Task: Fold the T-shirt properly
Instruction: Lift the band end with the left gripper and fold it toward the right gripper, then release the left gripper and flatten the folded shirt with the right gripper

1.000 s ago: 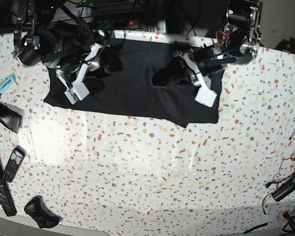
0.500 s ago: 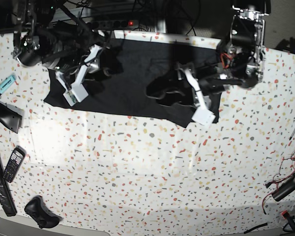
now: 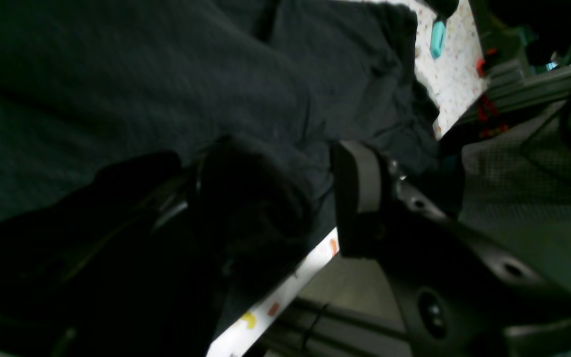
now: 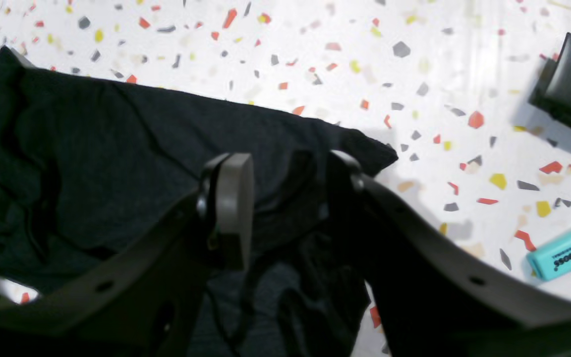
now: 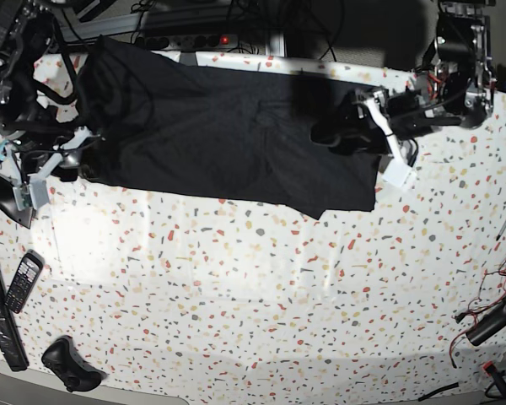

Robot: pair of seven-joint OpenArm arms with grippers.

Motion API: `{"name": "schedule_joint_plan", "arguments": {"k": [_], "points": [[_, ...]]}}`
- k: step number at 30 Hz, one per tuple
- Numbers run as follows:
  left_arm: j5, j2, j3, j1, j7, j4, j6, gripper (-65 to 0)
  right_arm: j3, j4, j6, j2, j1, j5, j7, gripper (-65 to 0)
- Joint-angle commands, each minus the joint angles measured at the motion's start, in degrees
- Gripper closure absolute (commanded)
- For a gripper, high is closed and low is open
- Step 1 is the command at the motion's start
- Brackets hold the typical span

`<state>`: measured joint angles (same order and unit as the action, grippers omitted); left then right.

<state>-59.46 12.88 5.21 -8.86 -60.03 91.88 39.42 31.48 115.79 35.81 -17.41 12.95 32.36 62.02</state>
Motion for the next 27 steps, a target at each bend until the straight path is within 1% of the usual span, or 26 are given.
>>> {"name": "schedule_joint_plan", "arguments": {"k": [1,3,6,7,9,10,11,13,14,16,20,24,27], "points": [[0.61,0.17,-1.03,0.59,0.94,1.14,0.58,-31.3,0.17,1.14,0.44,-0.61,-0.39,1.57,-0.52,-23.5],[5.97,0.17,-4.15,0.63,0.94,1.14,0.58,-31.4,0.0,1.14,0.44,-0.5,-0.39,2.95,0.13,-23.5],[12.98,0.2,-9.07,0.61,1.6,1.14,0.58,-31.4,0.0,1.14,0.44,-0.52,-0.39,3.21,0.48,-23.5],[14.73,0.2,-10.34,0.63,2.08,1.14,0.58,-31.4,0.0,1.14,0.44,-0.52,-0.39,3.21,0.59,-23.5],[17.09,0.2,-12.0,0.48,4.9,1.14,0.58,-30.5,0.0,1.14,0.44,-0.55,-0.39,3.21,0.66,-23.5],[16.87,0.2,-12.5,0.42,6.27,1.14,0.58,-27.6,0.0,1.14,0.44,-0.52,-0.42,3.21,0.63,-23.5],[15.78,0.2,-12.94,0.31,7.3,1.14,0.58,-23.2,0.0,1.14,0.44,-0.52,-0.42,3.21,0.63,-23.5],[10.75,0.2,-13.97,0.33,7.19,1.14,0.58,-14.6,0.0,1.14,0.44,-0.55,-0.42,3.23,0.61,-23.5],[8.61,0.2,-14.62,0.35,6.91,1.18,0.58,-12.6,0.0,1.14,0.44,-0.55,-0.42,3.23,0.63,-23.5],[6.19,0.2,-16.2,0.35,6.8,1.22,0.58,-12.6,0.0,1.14,0.44,-0.55,-0.42,3.23,0.61,-23.5],[1.62,0.17,-21.09,0.5,3.69,1.22,0.58,-14.1,0.0,1.14,0.44,-0.52,-0.42,3.43,0.61,-23.5],[1.29,0.2,-25.9,1.16,4.39,1.22,0.58,-20.7,0.0,1.14,0.44,-0.52,-0.42,3.82,0.66,-23.5],[1.22,0.22,-25.7,3.26,5.49,1.22,0.58,-23.3,0.0,1.14,0.44,-0.52,-0.42,3.82,0.9,-23.5]]}}
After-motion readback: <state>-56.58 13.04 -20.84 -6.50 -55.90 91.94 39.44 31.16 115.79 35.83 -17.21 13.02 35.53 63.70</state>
